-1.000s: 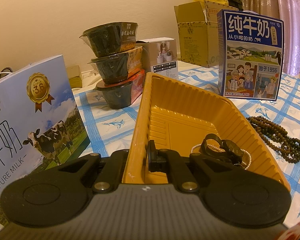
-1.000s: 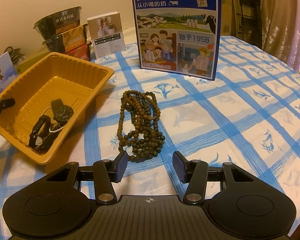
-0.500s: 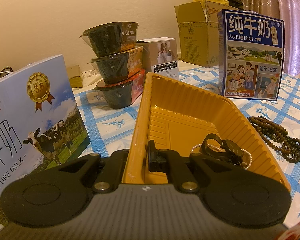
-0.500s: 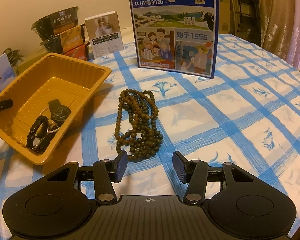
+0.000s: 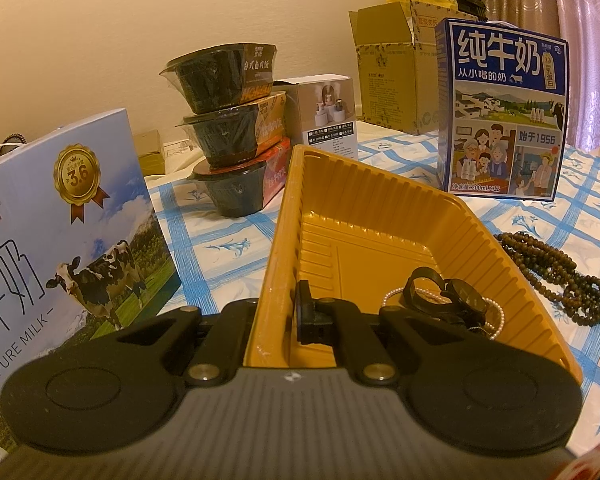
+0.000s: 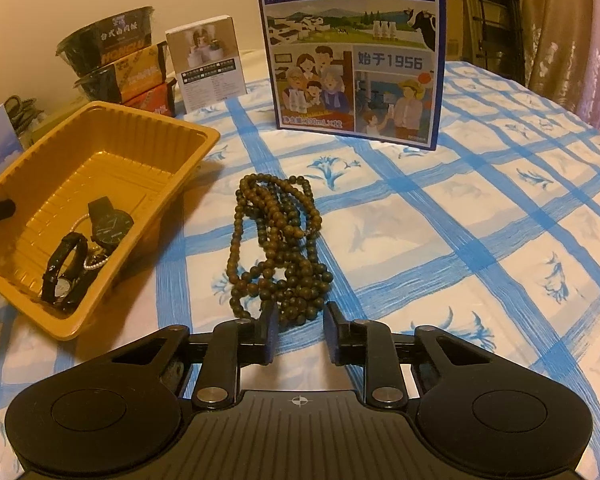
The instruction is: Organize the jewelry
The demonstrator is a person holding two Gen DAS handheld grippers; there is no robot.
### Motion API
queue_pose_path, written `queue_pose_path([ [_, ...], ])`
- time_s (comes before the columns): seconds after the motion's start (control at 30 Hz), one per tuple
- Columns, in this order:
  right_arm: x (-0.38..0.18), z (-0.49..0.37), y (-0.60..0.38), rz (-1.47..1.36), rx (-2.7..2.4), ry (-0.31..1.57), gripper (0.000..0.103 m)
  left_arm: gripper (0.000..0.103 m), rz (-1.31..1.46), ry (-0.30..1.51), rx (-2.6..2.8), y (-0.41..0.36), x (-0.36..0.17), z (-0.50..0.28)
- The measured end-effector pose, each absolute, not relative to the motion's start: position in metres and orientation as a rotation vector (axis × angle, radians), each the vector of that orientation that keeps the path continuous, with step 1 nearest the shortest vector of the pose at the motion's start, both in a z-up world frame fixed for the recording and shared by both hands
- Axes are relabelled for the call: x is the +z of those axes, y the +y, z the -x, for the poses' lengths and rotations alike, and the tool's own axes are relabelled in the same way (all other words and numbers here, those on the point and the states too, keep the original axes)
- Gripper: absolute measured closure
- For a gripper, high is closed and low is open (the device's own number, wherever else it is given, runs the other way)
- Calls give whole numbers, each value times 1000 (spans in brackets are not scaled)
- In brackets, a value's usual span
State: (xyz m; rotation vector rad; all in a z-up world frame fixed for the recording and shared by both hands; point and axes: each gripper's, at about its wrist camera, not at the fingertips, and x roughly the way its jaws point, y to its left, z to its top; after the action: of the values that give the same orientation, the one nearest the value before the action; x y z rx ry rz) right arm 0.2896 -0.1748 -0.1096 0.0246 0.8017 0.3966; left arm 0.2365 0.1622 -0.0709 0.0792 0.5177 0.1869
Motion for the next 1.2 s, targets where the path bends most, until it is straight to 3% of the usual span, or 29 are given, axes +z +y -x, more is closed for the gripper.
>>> queue_pose_path([
  [0.33, -119, -307, -167, -49, 369, 810, 83, 99, -80, 518, 187, 162, -71, -237],
  [0.47, -122, -306, -167, -48, 371, 811, 97, 99, -81, 516, 186, 162, -72, -236],
  [0.87, -110, -257, -194, -79, 432, 820, 97, 99, -78, 519, 187, 162, -72, -236],
  [1.2, -58, -250, -204, -163, 472, 730, 97, 99, -78, 519, 187, 162, -71, -236],
])
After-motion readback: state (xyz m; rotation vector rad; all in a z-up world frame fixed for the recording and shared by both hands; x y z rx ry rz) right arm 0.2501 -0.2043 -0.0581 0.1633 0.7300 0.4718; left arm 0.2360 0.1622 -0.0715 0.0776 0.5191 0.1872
